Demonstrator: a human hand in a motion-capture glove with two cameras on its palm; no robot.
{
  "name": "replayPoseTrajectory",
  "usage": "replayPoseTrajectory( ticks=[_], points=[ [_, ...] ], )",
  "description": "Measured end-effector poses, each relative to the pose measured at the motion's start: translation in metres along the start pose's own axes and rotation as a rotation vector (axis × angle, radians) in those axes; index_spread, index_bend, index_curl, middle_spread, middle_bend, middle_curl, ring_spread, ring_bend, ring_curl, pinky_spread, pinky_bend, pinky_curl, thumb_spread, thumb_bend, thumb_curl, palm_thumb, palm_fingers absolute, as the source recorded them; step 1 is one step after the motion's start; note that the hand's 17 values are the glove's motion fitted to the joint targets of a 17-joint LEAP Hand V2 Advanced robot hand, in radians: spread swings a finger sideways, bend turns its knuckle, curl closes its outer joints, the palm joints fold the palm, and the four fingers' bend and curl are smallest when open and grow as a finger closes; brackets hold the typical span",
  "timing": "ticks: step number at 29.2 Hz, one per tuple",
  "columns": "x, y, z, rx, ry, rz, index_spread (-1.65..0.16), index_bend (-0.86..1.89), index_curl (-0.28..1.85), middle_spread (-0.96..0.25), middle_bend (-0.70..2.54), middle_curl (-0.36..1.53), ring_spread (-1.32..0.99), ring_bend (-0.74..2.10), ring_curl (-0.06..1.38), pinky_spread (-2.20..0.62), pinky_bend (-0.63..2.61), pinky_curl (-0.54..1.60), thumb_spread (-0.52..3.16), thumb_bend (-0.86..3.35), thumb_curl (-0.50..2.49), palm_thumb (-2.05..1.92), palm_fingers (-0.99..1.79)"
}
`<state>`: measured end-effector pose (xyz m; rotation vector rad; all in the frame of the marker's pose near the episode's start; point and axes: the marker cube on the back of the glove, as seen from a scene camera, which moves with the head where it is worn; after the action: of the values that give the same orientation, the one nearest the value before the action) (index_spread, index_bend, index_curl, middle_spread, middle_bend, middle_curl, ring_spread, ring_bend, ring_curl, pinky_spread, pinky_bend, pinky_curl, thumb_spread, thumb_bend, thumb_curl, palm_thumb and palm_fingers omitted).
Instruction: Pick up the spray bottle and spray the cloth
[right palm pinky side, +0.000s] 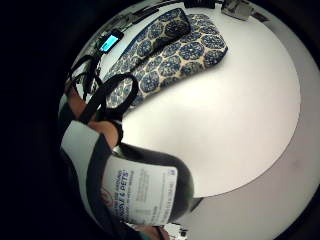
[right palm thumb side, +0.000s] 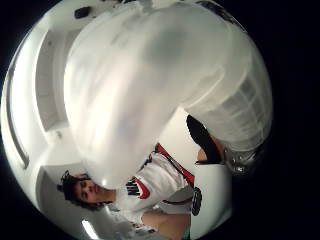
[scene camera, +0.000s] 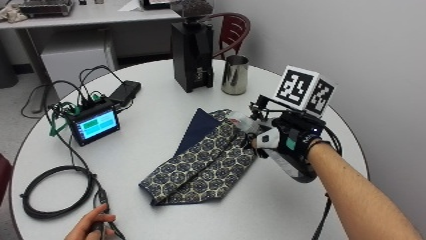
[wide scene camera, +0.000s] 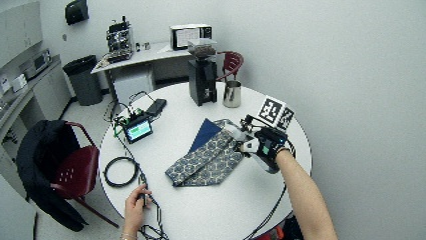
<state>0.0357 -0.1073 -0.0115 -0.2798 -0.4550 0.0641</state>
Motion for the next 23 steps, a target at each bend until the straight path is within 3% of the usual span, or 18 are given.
replayPoseTrajectory(
  ticks=[6, 12, 20, 23],
  points=[
    [-0.024, 0.003, -0.035, 0.113, 0.029, -0.041, -0.21, 0.16, 0.37, -0.09, 0.52, 0.52, -0.11, 0.7, 0.45, -0.04, 0.36, 0.38, 0.72, -0.03, 0.64, 0.96, 1.23],
    [-0.007, -0.002, -0.011, 0.04, 0.062, 0.007, -0.21, 0.18, 0.4, -0.1, 0.48, 0.51, -0.11, 0.7, 0.44, -0.05, 0.34, 0.37, 0.69, -0.03, 0.65, 0.95, 1.26],
    [-0.035, 0.006, -0.063, 0.14, 0.058, -0.038, -0.21, 0.18, 0.43, -0.1, 0.47, 0.51, -0.1, 0.7, 0.43, -0.05, 0.34, 0.37, 0.68, -0.03, 0.66, 0.95, 1.26],
    [-0.034, 0.004, -0.054, 0.127, 0.044, -0.033, -0.21, 0.17, 0.44, -0.1, 0.47, 0.52, -0.1, 0.7, 0.43, -0.04, 0.34, 0.37, 0.67, -0.03, 0.66, 0.95, 1.26]
  ],
)
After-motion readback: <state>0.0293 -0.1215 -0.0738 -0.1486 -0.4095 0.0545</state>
